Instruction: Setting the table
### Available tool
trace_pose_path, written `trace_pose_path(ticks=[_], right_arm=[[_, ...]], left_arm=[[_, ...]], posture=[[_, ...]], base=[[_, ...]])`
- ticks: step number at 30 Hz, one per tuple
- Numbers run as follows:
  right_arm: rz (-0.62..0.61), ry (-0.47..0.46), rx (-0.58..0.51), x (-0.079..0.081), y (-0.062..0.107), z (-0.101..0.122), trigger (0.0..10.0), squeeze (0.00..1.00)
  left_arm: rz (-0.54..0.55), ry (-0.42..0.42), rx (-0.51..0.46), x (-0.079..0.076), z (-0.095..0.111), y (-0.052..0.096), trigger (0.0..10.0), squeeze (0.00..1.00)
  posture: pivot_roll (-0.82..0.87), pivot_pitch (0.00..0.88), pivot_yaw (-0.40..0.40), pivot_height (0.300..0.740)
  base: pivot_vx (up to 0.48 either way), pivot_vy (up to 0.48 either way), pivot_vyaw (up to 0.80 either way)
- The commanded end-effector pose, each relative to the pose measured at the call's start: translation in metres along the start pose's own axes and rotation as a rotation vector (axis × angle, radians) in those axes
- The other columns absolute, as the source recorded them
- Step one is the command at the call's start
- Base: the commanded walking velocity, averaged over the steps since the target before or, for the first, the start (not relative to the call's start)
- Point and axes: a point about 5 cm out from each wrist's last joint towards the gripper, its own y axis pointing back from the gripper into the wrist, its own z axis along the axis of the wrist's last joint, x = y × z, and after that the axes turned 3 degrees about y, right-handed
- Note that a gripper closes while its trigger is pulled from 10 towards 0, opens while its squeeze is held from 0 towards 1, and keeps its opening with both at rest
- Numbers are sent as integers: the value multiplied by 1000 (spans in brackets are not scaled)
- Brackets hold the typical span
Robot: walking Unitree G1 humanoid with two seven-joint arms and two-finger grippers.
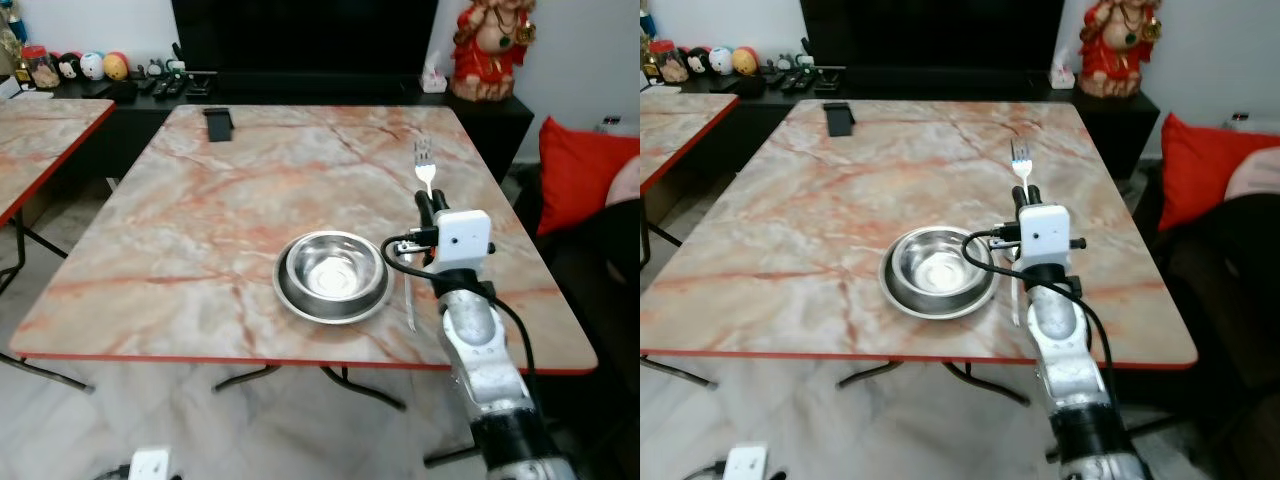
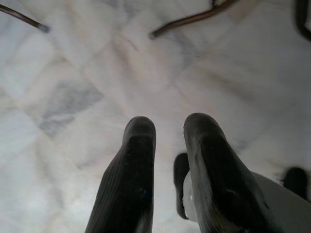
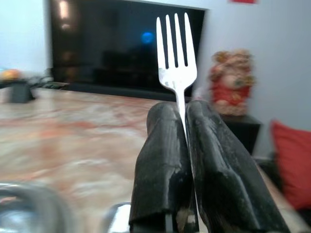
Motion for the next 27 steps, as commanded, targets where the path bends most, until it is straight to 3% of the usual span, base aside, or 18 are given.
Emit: trace_pose_path(ticks=[1, 13, 24, 27], right_arm=[[10, -31, -21, 8, -4, 8, 10000, 0], [-33, -59, 22, 2, -5, 3, 10000, 0], [-41, -68, 32, 2, -8, 3, 10000, 0], [-42, -73, 40, 2, -8, 2, 10000, 0]], left_arm=[[28, -12, 12, 13, 0, 1, 10000, 0], [32, 28, 17, 14, -1, 1, 10000, 0], [35, 14, 18, 16, 1, 0, 10000, 0], [32, -4, 11, 16, 2, 0, 10000, 0]], posture=[[8, 0, 18, 740], [10, 0, 21, 740], [12, 0, 24, 740], [14, 0, 22, 740]], base=[[0, 0, 0], [0, 0, 0], [0, 480, 0], [0, 117, -173]])
